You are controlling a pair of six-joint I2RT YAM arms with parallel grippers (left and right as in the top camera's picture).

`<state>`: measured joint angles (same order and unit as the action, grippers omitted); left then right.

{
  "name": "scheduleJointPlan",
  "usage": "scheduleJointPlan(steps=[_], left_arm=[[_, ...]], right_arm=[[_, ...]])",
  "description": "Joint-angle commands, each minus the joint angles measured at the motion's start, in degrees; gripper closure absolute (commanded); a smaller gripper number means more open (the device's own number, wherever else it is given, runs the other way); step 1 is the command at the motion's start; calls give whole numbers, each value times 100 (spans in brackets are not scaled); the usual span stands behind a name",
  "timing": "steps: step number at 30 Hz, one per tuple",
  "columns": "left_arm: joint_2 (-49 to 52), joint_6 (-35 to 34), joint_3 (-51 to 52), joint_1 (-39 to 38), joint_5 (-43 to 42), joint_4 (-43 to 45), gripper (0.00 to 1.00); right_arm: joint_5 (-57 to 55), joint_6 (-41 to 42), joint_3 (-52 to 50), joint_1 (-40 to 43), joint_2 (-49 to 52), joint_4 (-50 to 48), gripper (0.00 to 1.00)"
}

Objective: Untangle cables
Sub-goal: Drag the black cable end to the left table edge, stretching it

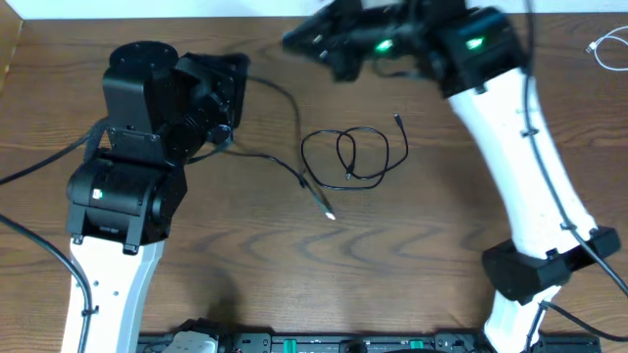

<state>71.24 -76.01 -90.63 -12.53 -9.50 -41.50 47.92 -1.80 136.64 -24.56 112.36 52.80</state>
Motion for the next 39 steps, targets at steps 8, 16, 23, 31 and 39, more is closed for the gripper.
scheduleJointPlan(steps=[8, 16, 23, 31, 39], left_arm=[[-61, 1805, -28, -2, 1213, -168, 29], [-61, 2763, -24, 0, 1209, -348, 43], [70, 4210, -24, 35, 1829, -1515, 41], [822, 4428, 50, 1084, 2503, -1722, 35], [2361, 6107, 50, 2354, 2494, -605, 35]], right_arm=[[4, 1421, 28, 2085, -1244, -103, 99], [20, 1130, 13, 2138, -1189, 656, 99], [-129, 1014, 11, 1985, -785, 1071, 99], [-306, 660, 4, 1961, -514, 1561, 99], [-435, 599, 4, 1956, -503, 1818, 98]])
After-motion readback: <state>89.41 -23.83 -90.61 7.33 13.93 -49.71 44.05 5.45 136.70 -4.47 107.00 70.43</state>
